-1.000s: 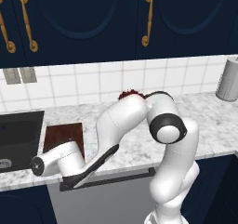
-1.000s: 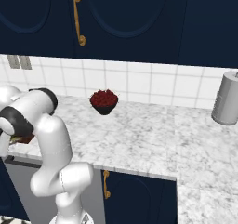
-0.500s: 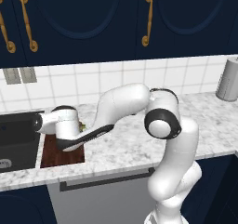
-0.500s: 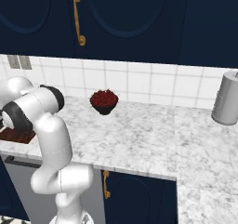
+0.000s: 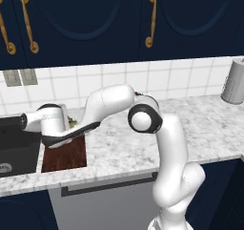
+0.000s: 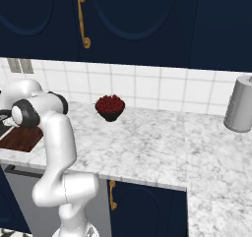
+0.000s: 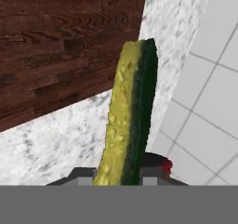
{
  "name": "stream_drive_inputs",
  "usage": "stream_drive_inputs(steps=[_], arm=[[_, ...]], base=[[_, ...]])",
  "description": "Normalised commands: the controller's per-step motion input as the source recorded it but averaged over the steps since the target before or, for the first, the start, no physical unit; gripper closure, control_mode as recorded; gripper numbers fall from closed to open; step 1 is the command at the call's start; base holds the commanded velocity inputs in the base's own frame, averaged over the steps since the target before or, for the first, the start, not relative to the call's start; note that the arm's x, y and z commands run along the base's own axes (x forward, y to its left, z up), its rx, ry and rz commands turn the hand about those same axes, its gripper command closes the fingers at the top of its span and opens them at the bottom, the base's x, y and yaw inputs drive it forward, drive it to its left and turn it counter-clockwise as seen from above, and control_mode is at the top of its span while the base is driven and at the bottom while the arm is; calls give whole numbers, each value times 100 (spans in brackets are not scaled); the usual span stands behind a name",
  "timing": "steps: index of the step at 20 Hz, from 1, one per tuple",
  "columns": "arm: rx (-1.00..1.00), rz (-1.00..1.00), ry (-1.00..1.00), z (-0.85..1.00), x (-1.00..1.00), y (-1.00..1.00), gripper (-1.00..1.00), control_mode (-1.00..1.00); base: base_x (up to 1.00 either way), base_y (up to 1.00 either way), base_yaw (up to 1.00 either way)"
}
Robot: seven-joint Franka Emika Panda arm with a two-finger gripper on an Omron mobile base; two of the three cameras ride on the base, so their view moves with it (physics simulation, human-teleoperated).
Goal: Pick up the sponge from the counter and clean the cutting board by briefly scrubbing or pressing down on the cutting board. Once finished, release the sponge.
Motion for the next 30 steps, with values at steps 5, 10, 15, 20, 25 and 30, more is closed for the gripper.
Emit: stream_drive_inputs(steps=[5,10,15,20,25,30], arm=[[-14,0,0,-10,6,17,100,-100],[-3,0,11,-60,0,-40,100,-100],[-3,0,14,-66,0,-46,100,-100],[0,7,6,-34,-24,-1,100,-100],[0,9,0,-14,-58,16,100,-100],[0,12,0,-9,-76,21,100,-100]], base=[[0,0,0],[0,0,0],[0,0,0],[0,0,0],[0,0,0],[0,0,0]])
